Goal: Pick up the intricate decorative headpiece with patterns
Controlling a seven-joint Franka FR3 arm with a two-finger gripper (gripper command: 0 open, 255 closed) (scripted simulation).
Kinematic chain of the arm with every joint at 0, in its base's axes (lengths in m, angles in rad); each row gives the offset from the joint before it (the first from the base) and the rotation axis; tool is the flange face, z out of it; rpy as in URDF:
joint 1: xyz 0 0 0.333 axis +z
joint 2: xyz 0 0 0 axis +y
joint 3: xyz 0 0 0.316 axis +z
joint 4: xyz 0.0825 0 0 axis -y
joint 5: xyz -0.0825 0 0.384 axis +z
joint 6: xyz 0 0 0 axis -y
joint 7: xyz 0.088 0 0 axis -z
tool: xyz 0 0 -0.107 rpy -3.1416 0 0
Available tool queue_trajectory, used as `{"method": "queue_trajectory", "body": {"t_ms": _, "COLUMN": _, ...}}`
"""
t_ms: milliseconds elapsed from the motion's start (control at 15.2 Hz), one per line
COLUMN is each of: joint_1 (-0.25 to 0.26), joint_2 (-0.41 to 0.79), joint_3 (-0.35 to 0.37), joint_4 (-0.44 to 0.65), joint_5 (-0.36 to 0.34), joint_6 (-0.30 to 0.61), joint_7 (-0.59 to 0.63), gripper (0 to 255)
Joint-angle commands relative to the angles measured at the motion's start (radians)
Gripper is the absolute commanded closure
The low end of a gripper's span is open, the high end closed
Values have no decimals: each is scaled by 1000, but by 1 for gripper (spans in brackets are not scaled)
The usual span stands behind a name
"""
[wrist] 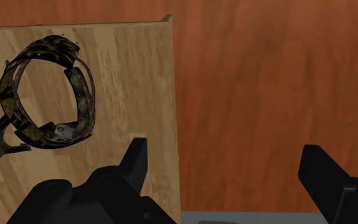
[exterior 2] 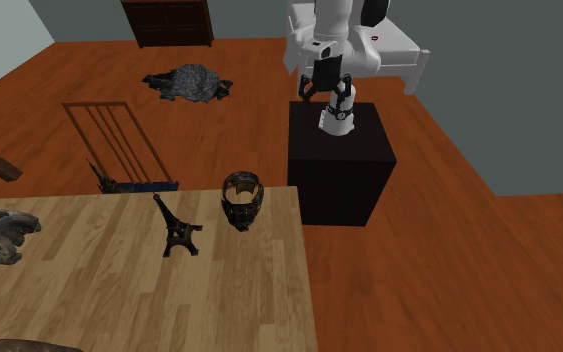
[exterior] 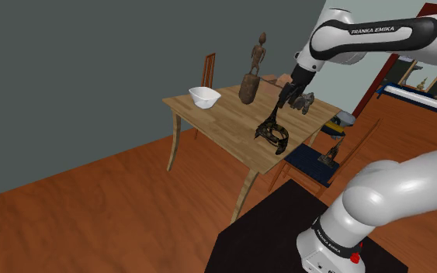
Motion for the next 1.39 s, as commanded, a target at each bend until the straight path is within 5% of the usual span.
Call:
{"method": "queue_trajectory", "body": {"t_ms": 0, "joint_1": -3, "joint_2": 59, "joint_3": -36, "joint_4": 9, "joint_5": -1, "joint_6": 47, "joint_7": -38, "gripper": 0}}
{"method": "queue_trajectory", "body": {"t_ms": 594, "joint_1": -8, "joint_2": 359, "joint_3": -198, "joint_4": 125, "joint_5": 73, "joint_6": 201, "joint_7": -248, "gripper": 0}}
{"method": "queue_trajectory", "body": {"t_ms": 990, "joint_1": -31, "joint_2": 600, "joint_3": -269, "joint_4": 258, "joint_5": 215, "joint_6": 258, "joint_7": -424, "gripper": 0}}
{"method": "queue_trajectory", "body": {"t_ms": 1320, "joint_1": -101, "joint_2": 810, "joint_3": -272, "joint_4": 406, "joint_5": 350, "joint_6": 265, "joint_7": -563, "gripper": 0}}
